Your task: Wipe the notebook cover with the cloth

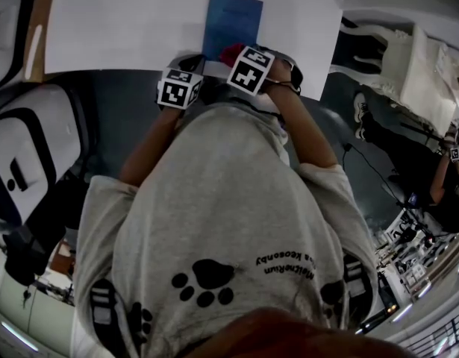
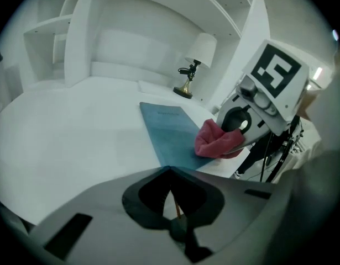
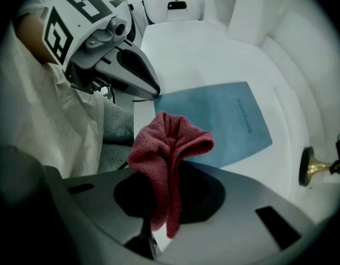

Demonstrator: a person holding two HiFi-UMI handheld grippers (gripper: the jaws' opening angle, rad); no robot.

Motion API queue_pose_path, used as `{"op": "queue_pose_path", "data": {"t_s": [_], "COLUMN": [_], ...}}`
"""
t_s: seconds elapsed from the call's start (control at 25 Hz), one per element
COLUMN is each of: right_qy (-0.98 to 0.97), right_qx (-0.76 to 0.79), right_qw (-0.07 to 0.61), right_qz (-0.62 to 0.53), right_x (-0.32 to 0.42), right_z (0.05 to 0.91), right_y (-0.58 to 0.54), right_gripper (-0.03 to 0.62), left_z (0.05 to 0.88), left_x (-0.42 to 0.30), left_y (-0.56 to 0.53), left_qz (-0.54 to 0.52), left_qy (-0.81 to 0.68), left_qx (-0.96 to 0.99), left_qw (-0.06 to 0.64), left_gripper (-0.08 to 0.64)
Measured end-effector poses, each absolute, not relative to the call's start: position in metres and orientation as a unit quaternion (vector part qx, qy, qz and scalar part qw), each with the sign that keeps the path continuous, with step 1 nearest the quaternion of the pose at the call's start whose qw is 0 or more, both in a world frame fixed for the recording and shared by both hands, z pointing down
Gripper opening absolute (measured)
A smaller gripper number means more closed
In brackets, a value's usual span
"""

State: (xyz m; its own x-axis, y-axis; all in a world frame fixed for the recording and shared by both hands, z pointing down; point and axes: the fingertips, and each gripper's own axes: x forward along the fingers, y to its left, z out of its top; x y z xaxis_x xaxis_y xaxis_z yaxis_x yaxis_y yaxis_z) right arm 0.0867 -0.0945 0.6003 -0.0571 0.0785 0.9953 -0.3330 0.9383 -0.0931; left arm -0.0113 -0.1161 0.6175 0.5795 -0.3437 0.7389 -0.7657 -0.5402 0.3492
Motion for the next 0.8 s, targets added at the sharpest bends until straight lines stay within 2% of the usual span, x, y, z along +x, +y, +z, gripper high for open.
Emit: {"op": "queue_pose_path", "data": {"t_s": [0.2, 0.44, 0.6, 0.8], "right_qy": [-0.683, -0.691, -0.734, -0.793], "right_qx": [0.120, 0.186, 0.251, 0.334], "right_qw": [0.694, 0.654, 0.568, 0.446], "right_qz": [0.192, 0.247, 0.275, 0.244], "right_x": [0.141, 0.167, 0.152, 0.121], "right_z": [0.609, 0.602, 0.577, 0.528], "right_y": [-0.074, -0.077, -0.095, -0.139], "right_gripper": [0.074, 0.074, 0.074, 0.074], "left_z": [0.615, 0.614, 0.610, 0.573], "left_x": [-0.010, -0.009, -0.008, -0.001], "left_y": [-0.115, -0.116, -0.116, -0.137], "left_qz": [0.314, 0.321, 0.321, 0.280], "left_qy": [-0.335, -0.333, -0.331, -0.346], "left_qx": [0.820, 0.819, 0.818, 0.834], "left_qw": [0.342, 0.339, 0.344, 0.327], "left_gripper": [0.011, 0.011, 0.011, 0.011]}}
